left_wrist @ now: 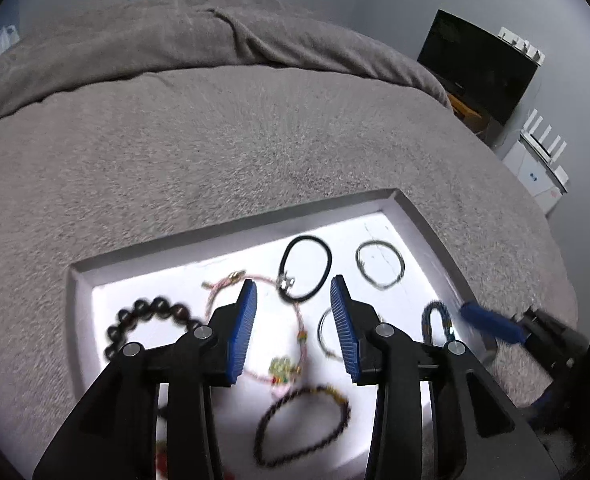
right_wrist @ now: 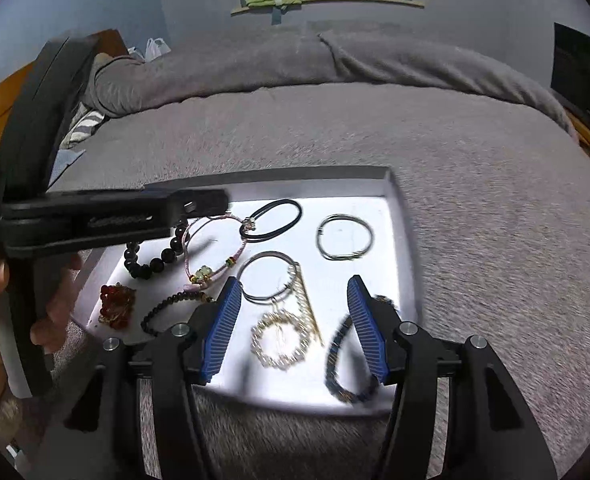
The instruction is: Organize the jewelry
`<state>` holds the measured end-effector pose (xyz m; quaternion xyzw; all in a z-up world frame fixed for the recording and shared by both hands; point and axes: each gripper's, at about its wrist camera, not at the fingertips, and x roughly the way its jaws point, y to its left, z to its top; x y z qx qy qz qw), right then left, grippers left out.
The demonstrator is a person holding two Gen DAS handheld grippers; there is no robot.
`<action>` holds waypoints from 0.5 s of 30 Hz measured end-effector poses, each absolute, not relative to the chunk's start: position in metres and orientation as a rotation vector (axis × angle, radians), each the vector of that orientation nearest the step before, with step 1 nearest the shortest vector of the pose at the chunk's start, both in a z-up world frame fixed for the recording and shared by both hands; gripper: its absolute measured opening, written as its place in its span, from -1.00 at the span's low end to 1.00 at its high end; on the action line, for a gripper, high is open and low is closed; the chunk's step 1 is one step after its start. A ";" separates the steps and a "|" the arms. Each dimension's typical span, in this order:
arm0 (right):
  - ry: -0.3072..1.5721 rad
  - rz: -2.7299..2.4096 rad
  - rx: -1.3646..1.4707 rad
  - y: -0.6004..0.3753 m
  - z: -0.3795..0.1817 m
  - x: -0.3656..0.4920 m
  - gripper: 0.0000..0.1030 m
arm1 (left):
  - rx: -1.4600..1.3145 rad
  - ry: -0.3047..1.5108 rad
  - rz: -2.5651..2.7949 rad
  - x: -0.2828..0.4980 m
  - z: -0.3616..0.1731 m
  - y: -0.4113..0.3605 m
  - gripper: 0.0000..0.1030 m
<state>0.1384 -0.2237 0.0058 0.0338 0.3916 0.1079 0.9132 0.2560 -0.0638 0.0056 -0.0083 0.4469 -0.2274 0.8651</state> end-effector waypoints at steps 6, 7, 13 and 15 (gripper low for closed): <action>0.779 0.183 0.088 -0.248 0.015 0.108 0.08 | -0.007 0.881 -0.454 0.213 0.024 -0.041 -0.22; 0.776 0.179 0.091 -0.250 0.017 0.103 0.08 | -0.008 0.872 -0.448 0.208 0.026 -0.038 -0.22; 0.763 0.177 0.129 -0.262 0.021 0.074 0.08 | 0.003 0.832 -0.400 0.165 0.034 -0.015 -0.22; 0.765 0.184 0.127 -0.261 0.021 0.066 0.08 | 0.020 0.818 -0.375 0.150 0.034 -0.009 -0.22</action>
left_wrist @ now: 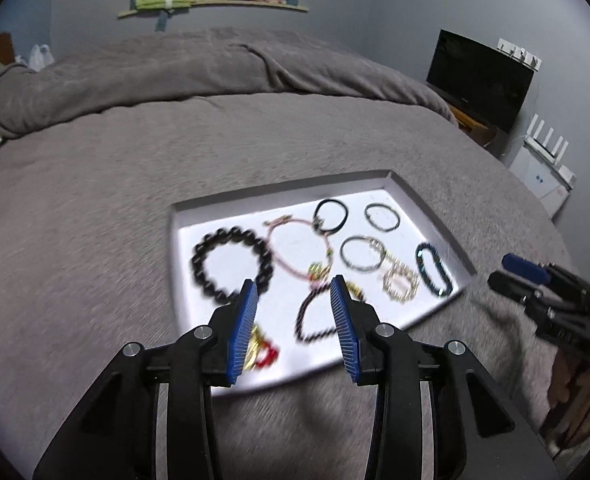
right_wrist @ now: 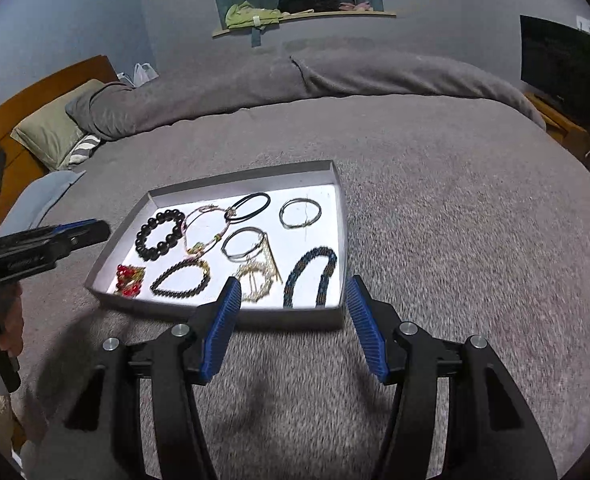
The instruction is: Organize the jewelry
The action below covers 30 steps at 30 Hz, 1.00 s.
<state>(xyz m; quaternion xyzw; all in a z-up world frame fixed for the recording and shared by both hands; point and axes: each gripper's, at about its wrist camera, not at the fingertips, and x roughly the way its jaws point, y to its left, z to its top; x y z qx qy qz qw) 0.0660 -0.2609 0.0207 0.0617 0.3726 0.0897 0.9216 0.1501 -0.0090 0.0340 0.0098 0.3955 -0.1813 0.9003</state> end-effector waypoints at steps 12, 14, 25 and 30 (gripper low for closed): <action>0.828 0.227 0.098 -0.244 0.002 0.040 0.08 | 0.033 0.853 -0.306 0.090 0.001 0.008 -0.22; 0.840 0.224 0.095 -0.241 -0.002 0.040 0.08 | 0.035 0.865 -0.302 0.089 -0.005 0.004 -0.22; 0.843 0.152 0.090 -0.238 0.017 0.052 0.89 | -0.017 0.882 -0.197 0.101 0.001 -0.001 0.69; 0.917 0.088 0.087 -0.243 0.021 0.056 0.89 | -0.022 0.923 -0.169 0.102 0.011 -0.005 0.80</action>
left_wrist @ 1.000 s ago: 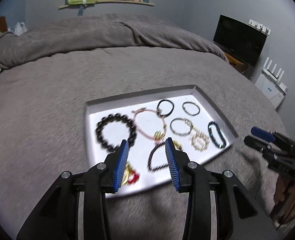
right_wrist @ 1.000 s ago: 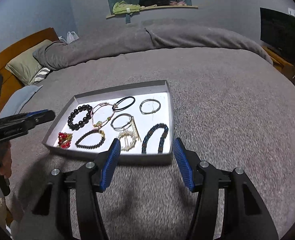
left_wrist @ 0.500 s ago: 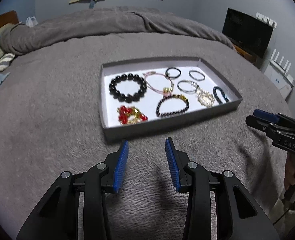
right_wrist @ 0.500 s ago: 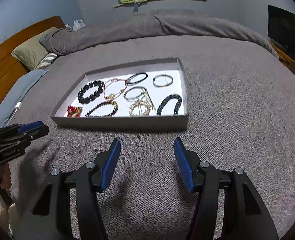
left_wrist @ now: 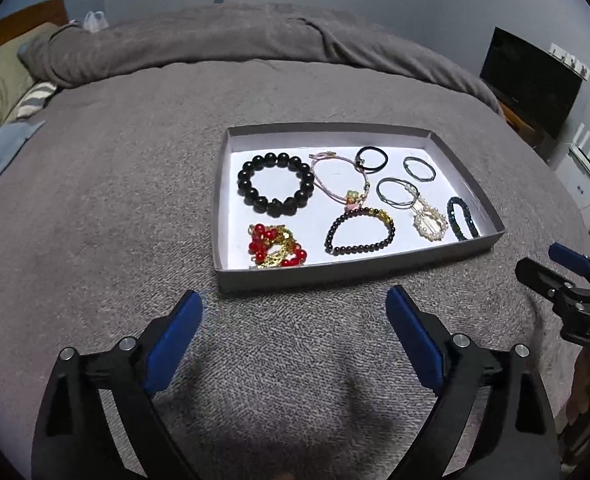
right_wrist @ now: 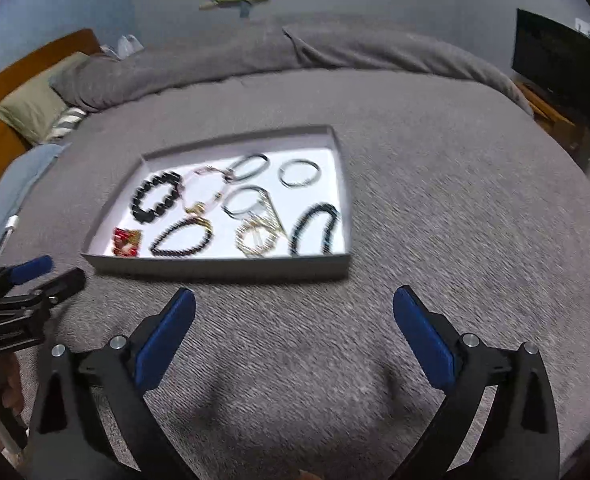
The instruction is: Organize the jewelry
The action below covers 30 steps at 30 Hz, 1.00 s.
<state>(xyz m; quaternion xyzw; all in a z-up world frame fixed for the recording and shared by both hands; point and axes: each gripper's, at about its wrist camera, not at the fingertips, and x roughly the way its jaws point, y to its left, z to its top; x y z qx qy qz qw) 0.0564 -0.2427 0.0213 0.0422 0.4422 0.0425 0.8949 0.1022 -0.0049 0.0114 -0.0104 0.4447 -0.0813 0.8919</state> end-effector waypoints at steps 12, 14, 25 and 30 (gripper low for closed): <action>0.870 0.111 0.082 -0.245 0.045 0.043 0.90 | 0.051 0.873 -0.131 0.085 0.036 -0.016 0.84; 0.870 0.115 0.080 -0.243 0.046 0.043 0.90 | 0.051 0.873 -0.128 0.085 0.036 -0.016 0.84; 0.876 0.124 0.069 -0.238 0.046 0.041 0.90 | 0.048 0.878 -0.129 0.084 0.035 -0.014 0.84; 0.879 0.122 0.063 -0.238 0.045 0.040 0.90 | 0.046 0.877 -0.130 0.083 0.036 -0.014 0.84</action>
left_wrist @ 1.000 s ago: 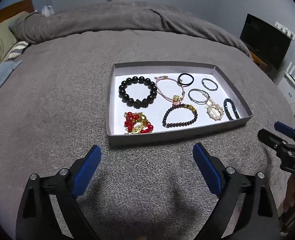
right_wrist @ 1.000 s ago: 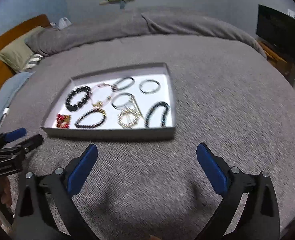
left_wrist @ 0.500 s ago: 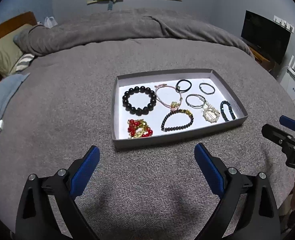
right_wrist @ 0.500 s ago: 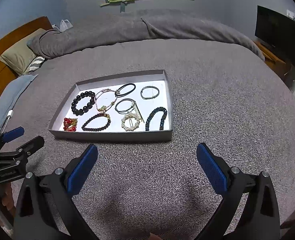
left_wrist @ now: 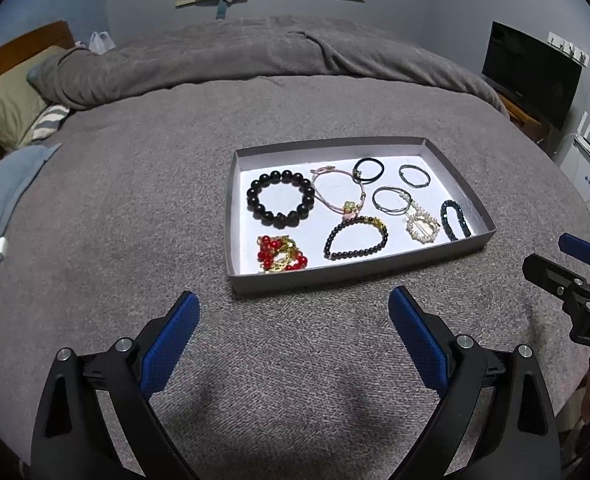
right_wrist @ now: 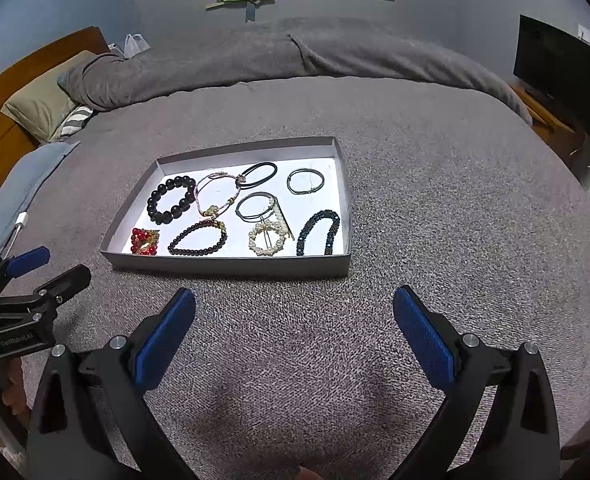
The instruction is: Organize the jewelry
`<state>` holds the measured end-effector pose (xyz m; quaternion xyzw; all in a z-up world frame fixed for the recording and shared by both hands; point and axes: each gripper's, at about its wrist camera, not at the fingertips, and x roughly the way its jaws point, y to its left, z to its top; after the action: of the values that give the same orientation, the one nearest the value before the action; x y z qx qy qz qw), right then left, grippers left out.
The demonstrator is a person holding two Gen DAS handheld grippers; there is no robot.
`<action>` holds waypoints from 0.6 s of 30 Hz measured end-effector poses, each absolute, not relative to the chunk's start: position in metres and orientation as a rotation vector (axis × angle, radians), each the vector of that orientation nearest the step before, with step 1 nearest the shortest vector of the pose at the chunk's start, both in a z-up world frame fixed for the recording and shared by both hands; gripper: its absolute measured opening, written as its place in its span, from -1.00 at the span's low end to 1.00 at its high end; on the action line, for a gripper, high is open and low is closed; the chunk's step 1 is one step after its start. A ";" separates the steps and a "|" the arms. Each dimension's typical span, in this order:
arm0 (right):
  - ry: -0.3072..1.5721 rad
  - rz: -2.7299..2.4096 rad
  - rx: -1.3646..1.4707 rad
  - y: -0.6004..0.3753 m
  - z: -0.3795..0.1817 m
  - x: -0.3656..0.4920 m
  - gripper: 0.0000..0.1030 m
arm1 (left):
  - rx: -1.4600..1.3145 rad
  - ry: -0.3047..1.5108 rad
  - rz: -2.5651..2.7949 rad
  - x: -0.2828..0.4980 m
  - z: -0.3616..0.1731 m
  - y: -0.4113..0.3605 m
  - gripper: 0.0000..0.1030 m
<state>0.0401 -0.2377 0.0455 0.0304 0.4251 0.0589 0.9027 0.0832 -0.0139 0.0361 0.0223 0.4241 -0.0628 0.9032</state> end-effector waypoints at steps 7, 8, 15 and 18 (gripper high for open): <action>0.880 0.117 0.060 -0.240 0.045 0.039 0.90 | 0.050 0.883 -0.132 0.083 0.035 -0.016 0.84; 0.880 0.115 0.058 -0.240 0.045 0.039 0.90 | 0.050 0.883 -0.133 0.083 0.035 -0.017 0.84; 0.878 0.113 0.057 -0.242 0.045 0.037 0.90 | 0.050 0.884 -0.136 0.082 0.035 -0.017 0.84; 0.880 0.113 0.055 -0.243 0.045 0.038 0.90 | 0.047 0.885 -0.139 0.082 0.035 -0.018 0.84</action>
<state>0.0376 -0.2427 0.0449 0.0264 0.4256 0.0546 0.9029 0.0822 -0.0176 0.0351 0.0229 0.4280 -0.0672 0.9010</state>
